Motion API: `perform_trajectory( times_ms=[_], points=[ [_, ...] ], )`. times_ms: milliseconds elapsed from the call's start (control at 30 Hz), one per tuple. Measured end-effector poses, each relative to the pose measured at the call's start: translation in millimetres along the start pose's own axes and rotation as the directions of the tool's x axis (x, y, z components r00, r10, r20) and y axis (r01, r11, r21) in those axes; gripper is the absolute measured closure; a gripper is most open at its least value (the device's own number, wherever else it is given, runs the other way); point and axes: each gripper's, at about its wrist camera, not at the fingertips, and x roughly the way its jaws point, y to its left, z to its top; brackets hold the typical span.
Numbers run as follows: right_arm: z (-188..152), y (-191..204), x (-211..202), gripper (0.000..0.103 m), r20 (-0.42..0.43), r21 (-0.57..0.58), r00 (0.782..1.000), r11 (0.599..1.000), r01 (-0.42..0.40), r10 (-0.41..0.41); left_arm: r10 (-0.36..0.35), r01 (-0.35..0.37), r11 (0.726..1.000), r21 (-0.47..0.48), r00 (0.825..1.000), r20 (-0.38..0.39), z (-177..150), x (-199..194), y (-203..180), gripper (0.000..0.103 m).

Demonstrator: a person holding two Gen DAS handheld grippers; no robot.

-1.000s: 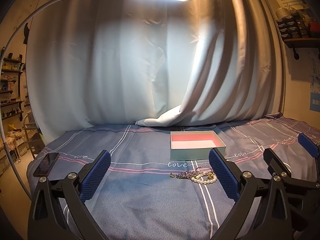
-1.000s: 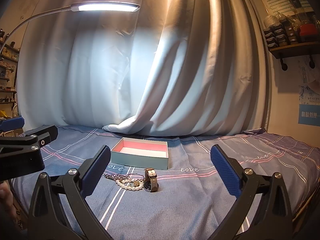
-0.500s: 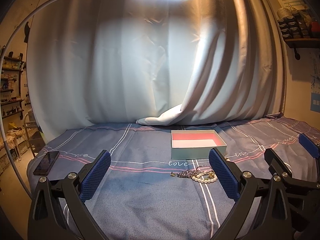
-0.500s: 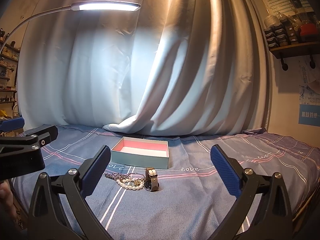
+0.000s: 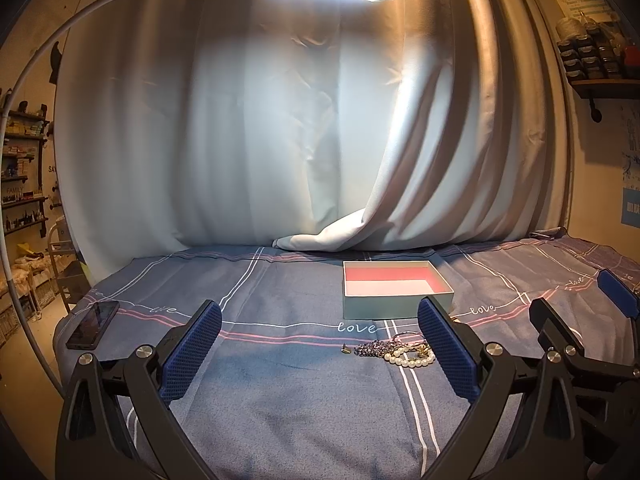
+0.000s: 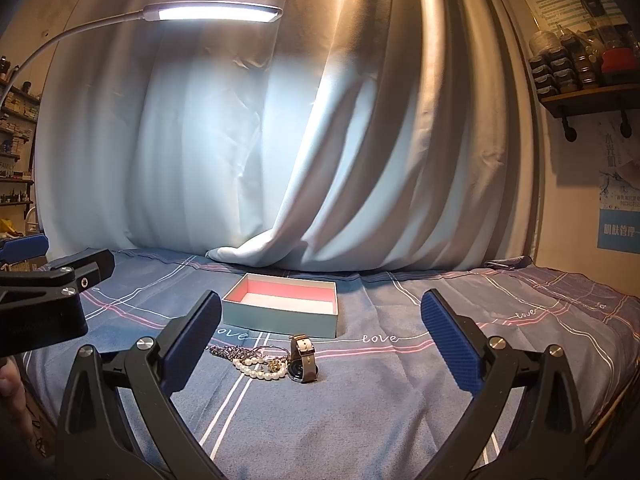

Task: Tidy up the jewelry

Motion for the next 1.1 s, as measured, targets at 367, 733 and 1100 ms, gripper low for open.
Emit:
perform_trajectory(
  times_ms=[367, 733, 1100],
  points=[
    [0.7, 0.3, 2.8, 0.005, -0.001, -0.008, 1.000, 1.000, 0.001, -0.001, -0.016, 0.016, 1.000, -0.001, 1.000, -0.018, -0.3, 6.0, 0.8, 0.006],
    [8.4, -8.1, 45.2, 0.005, -0.086, 0.007, 0.996, 1.000, 0.012, -0.012, -0.039, 0.041, 0.999, 0.027, 0.996, -0.082, 4.3, 38.3, -3.6, 0.006],
    [-15.5, -2.0, 177.1, 0.005, -0.585, 0.035, 0.799, 0.989, -0.145, 0.138, -0.145, 0.177, 0.984, 0.003, 0.818, -0.557, -20.7, 176.9, -3.9, 0.006]
  ],
)
